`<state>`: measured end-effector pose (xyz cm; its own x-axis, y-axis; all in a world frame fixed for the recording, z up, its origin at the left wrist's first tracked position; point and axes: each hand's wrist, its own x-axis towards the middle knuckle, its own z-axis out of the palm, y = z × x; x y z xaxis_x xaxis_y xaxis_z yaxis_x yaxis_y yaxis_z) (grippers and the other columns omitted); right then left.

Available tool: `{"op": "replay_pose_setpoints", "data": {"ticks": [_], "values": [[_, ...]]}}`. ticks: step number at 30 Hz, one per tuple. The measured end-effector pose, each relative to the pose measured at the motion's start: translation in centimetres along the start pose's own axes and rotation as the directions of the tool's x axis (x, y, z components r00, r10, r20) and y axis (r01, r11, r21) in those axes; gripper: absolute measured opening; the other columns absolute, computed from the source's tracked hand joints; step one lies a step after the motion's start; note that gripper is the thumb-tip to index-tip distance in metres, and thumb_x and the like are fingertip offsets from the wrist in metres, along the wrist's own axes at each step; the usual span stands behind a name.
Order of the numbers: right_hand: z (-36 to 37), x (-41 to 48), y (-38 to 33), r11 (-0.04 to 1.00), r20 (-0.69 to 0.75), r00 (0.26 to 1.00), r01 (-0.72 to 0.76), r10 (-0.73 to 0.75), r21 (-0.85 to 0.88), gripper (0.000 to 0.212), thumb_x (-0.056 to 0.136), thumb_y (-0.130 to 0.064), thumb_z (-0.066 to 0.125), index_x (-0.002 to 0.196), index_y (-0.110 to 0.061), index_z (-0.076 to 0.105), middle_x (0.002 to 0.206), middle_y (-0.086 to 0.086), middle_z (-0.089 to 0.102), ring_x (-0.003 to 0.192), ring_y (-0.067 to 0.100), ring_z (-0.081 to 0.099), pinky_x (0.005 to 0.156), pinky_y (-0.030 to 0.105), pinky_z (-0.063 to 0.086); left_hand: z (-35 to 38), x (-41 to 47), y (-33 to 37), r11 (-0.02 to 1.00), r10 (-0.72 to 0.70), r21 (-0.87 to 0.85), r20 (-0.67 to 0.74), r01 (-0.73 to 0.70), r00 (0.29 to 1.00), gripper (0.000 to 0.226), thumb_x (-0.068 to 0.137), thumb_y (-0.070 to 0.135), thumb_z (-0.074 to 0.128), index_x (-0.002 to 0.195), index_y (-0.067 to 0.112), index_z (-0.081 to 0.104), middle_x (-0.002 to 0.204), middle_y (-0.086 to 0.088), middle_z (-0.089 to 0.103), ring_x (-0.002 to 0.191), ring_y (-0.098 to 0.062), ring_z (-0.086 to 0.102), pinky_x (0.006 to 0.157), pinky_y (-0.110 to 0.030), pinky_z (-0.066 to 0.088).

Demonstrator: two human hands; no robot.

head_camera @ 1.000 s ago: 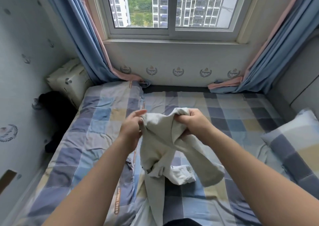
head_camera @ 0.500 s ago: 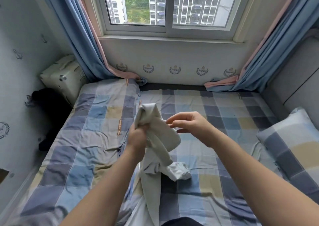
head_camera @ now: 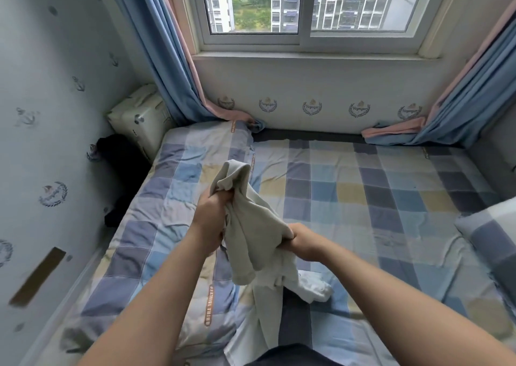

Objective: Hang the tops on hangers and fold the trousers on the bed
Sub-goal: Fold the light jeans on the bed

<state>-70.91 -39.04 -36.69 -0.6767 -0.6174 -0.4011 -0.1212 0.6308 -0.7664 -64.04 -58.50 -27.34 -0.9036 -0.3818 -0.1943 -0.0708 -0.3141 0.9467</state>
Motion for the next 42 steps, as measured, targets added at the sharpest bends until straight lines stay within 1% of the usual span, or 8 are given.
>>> {"op": "replay_pose_setpoints", "data": {"ticks": [6,9,14,19,24,31,37,42], "values": [[-2.3,-1.7,-2.2,0.991,-0.221,0.974,-0.019,0.048,0.133,0.019,0.088,-0.010,0.059,0.074,-0.019,0.068,0.067,0.004,0.062,0.054,0.022,0.055,0.043,0.034,0.048,-3.9,2.3,-2.0,0.935,0.061,0.351,-0.291,0.048,0.955,0.039,0.087,0.016,0.064,0.125,0.022,0.054,0.116,-0.006,0.066,0.104,-0.023,0.063,0.087,-0.040,0.052],[-4.1,-2.3,-5.3,0.964,-0.258,0.964,0.012,0.059,0.267,0.013,0.089,-0.008,0.060,0.085,-0.007,0.072,0.077,0.012,0.066,0.063,0.025,0.061,0.044,0.032,0.051,-2.5,1.0,-1.7,0.869,0.136,0.492,-0.125,-0.057,0.983,0.050,0.095,0.017,0.069,0.138,0.027,0.046,0.124,0.013,0.055,0.111,-0.003,0.053,0.097,-0.020,0.042],[-6.0,-3.1,-9.6,0.854,-0.243,0.965,0.045,0.096,0.518,0.017,0.088,-0.011,0.069,0.102,-0.001,0.072,0.106,0.021,0.068,0.087,0.030,0.071,0.056,0.034,0.059,0.6,-2.7,-4.0,0.827,0.019,0.521,0.349,-0.211,0.937,0.073,0.076,0.042,0.084,0.139,0.039,0.047,0.129,0.015,0.060,0.119,-0.004,0.059,0.101,-0.034,0.051],[-7.2,-3.5,-11.4,0.738,-0.180,0.977,0.039,0.113,0.674,0.021,0.091,-0.008,0.068,0.107,0.005,0.067,0.116,0.024,0.064,0.089,0.034,0.073,0.069,0.044,0.062,3.3,-2.0,-4.9,0.840,0.175,0.498,0.127,-0.215,0.976,0.046,0.073,0.042,0.078,0.114,0.033,0.060,0.098,0.011,0.071,0.089,-0.007,0.067,0.078,-0.042,0.056],[-6.9,-4.6,-8.7,0.909,-0.348,0.935,0.202,-0.068,0.364,0.024,0.089,-0.019,0.075,0.111,-0.015,0.071,0.103,0.001,0.073,0.090,0.010,0.070,0.075,0.025,0.057,3.3,-0.6,-4.1,0.929,0.187,0.311,0.065,-0.198,0.980,0.016,0.089,0.017,0.073,0.105,0.020,0.073,0.096,-0.001,0.077,0.094,-0.023,0.073,0.083,-0.047,0.061],[0.5,-4.3,-1.5,1.000,-0.387,0.922,0.015,-0.017,-0.007,0.083,0.065,-0.071,0.071,0.131,-0.025,0.052,0.130,-0.006,0.050,0.121,0.017,0.050,0.103,0.045,0.046,4.2,0.2,-2.0,0.987,0.082,0.137,0.021,-0.084,0.996,0.011,0.095,0.016,0.070,0.105,0.014,0.074,0.101,-0.009,0.077,0.100,-0.028,0.073,0.086,-0.044,0.060],[3.9,-5.2,-0.9,0.989,-0.839,0.525,0.070,-0.145,-0.127,0.065,0.073,-0.057,0.079,0.116,-0.023,0.044,0.134,-0.005,0.037,0.124,0.020,0.040,0.098,0.047,0.037,5.0,-0.1,-0.8,0.999,0.021,-0.034,-0.044,-0.022,0.999,0.010,0.097,0.017,0.067,0.097,0.024,0.074,0.096,-0.004,0.078,0.093,-0.022,0.074,0.082,-0.038,0.060],[4.1,-4.7,0.4,0.968,-0.625,0.781,-0.142,-0.019,-0.207,0.065,0.075,-0.069,0.068,0.129,-0.036,0.055,0.160,-0.001,0.008,0.150,0.026,0.003,0.117,0.055,0.016,5.1,-0.5,0.2,0.995,-0.021,-0.102,-0.051,0.015,0.998,0.009,0.098,0.015,0.066,0.099,0.021,0.073,0.095,-0.006,0.077,0.091,-0.022,0.074,0.077,-0.035,0.060]]}}
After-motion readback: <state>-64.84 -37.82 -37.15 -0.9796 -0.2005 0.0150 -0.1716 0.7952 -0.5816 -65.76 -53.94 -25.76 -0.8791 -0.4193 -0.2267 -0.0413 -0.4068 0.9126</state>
